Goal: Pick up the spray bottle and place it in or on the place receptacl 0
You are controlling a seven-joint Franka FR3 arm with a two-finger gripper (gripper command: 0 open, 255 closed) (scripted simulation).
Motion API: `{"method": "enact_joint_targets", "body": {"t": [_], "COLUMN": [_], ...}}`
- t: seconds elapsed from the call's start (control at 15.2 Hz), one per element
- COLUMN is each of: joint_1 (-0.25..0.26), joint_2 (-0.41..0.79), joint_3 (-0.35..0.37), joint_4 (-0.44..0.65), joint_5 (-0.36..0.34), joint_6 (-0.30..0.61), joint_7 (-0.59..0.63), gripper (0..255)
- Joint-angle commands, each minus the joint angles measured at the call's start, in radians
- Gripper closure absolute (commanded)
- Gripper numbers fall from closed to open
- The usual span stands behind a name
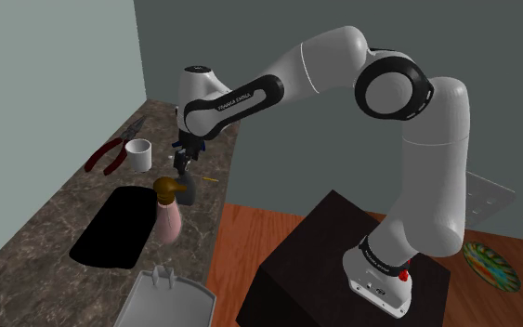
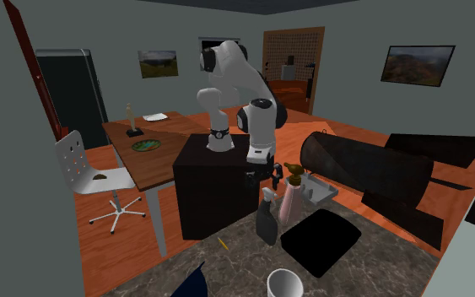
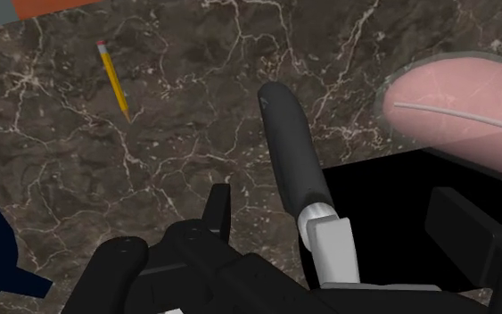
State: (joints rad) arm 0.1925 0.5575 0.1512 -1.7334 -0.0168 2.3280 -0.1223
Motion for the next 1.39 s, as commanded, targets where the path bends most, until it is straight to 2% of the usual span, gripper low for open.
{"method": "enact_joint_targets", "body": {"t": [0.0,0.33,0.4,0.99,1.32], "joint_1": [0.0,0.0,0.0,0.0,-0.003], "joint_2": [0.002,0.002,0.002,0.002,-0.037], "joint_3": [0.0,0.0,0.0,0.0,0.003], "joint_4": [-0.001,-0.001,-0.001,-0.001,0.009], "joint_5": [0.0,0.0,0.0,0.0,0.005], "joint_6": [0.004,0.004,0.004,0.004,-0.046], "joint_7": [-0.001,-0.001,-0.001,-0.001,-0.001], "gripper": [0,0,255,255,255]}}
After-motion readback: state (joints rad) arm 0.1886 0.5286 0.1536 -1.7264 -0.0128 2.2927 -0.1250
